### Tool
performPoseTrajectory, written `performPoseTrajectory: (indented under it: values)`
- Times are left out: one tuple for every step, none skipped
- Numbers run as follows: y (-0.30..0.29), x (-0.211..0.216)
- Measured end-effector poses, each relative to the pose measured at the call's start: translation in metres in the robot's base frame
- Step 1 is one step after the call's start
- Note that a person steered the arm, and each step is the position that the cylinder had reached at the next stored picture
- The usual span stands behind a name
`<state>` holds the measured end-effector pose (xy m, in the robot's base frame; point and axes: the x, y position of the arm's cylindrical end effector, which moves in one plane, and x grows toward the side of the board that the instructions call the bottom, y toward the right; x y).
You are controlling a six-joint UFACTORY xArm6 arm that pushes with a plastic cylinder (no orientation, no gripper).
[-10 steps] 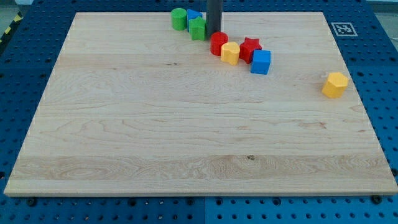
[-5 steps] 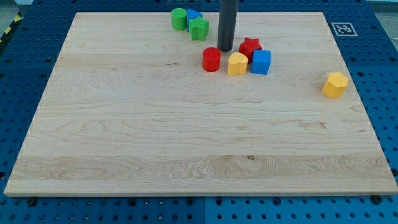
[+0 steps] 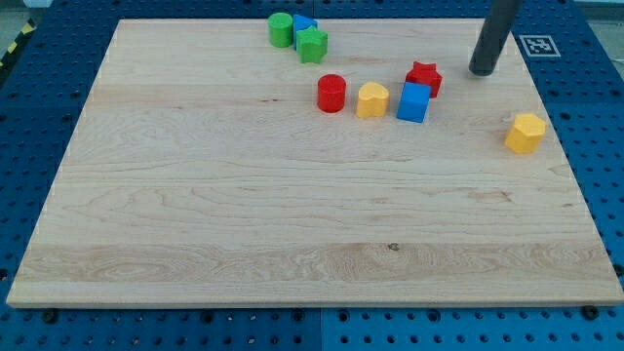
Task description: Push the red star into the red circle
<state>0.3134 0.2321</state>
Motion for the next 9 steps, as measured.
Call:
performPoseTrajectory:
  values:
    - [-0.008, 0.022]
    - [-0.049, 0.024]
    - [-0.094, 0.024]
    - [-0.125, 0.025]
    - [-0.151, 0.026]
    - [-0.149, 0.026]
    - [-0.100, 0.026]
    - [-0.059, 0.044]
    - [-0.054, 0.103]
